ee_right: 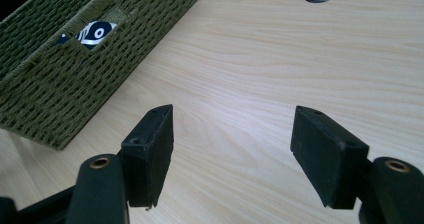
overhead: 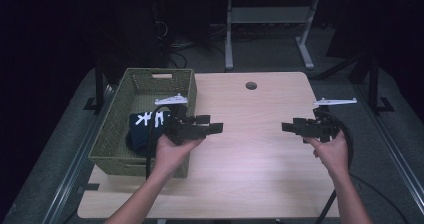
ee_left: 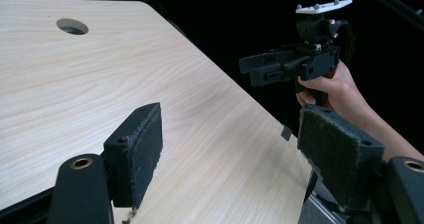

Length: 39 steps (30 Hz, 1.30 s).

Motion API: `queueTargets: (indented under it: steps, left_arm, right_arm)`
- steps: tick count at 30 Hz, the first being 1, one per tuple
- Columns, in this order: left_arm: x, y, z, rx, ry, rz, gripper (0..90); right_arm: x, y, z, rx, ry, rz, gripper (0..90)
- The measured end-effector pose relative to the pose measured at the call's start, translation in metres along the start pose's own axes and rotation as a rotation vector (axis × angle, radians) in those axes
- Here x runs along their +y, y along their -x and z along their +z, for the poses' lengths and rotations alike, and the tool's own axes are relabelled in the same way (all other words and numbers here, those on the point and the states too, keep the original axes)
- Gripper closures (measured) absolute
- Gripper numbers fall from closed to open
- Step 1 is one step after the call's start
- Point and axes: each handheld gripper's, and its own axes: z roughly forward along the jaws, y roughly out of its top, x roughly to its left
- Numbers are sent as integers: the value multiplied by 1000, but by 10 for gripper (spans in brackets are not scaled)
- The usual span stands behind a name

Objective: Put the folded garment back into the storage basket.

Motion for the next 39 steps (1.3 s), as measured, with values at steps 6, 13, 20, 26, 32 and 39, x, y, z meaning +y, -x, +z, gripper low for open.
queueTargets:
  steps: [6, 13, 20, 26, 32, 39]
  left_arm:
    - [-3, 4, 5, -10, -4, 1, 257]
    - [-7, 9, 14, -24, -14, 11, 256]
    - [-12, 13, 23, -28, -31, 21, 255]
    - [-20, 17, 29, -29, -44, 37, 255]
    - [-29, 22, 33, -37, -51, 56, 254]
    - [-50, 34, 38, -85, -37, 56, 254]
  right_arm:
    - [-7, 6, -4, -20, -4, 3, 331]
    - [-17, 14, -9, -37, -2, 23, 329]
    - [-30, 22, -15, -56, -4, 42, 326]
    - [-43, 27, -21, -77, -7, 44, 324]
    - [-57, 32, -27, -96, -8, 54, 317]
    - [-87, 21, -38, -118, 17, 29, 289]
